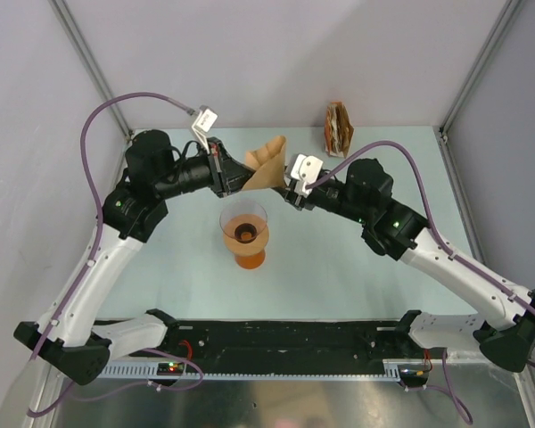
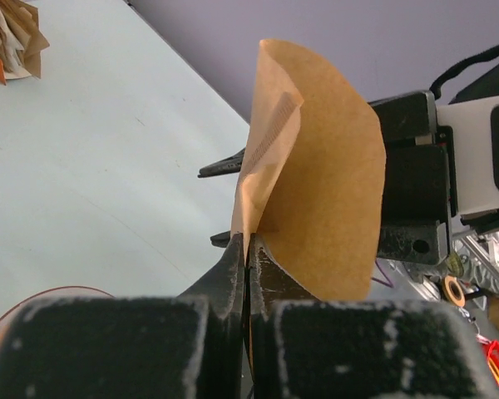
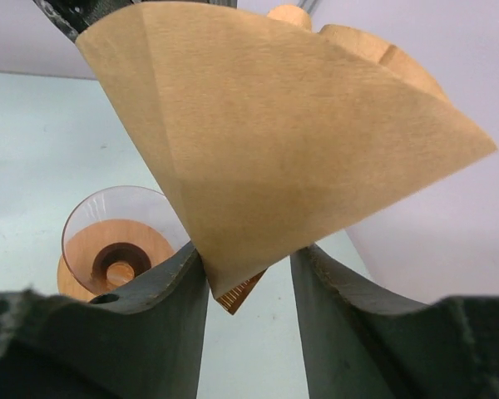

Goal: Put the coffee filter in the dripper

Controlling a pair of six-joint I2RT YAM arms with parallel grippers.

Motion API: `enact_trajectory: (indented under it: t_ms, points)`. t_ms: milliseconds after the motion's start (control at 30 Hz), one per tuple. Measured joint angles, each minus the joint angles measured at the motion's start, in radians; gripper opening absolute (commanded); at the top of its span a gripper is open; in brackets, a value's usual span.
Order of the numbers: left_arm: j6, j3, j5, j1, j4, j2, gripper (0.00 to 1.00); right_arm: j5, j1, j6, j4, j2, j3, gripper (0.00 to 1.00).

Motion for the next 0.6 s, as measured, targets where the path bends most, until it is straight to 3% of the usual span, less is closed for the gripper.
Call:
enact_trajectory:
  t_ms: [167, 267, 600]
  points:
    - [-0.024, 0.000, -0.023, 0.003, 0.002, 0.000, 0.00, 0.002, 0.003, -0.015, -0.001, 0.000, 0.000, 0.39]
    - [-0.031, 0.000, -0.047, 0.006, 0.001, -0.004, 0.00, -0.011, 0.003, -0.026, -0.005, -0.008, -0.010, 0.49]
    - [0.030, -0.044, -0.161, 0.021, 0.018, -0.079, 0.00, -0.079, -0.020, -0.036, -0.091, -0.093, -0.057, 0.62]
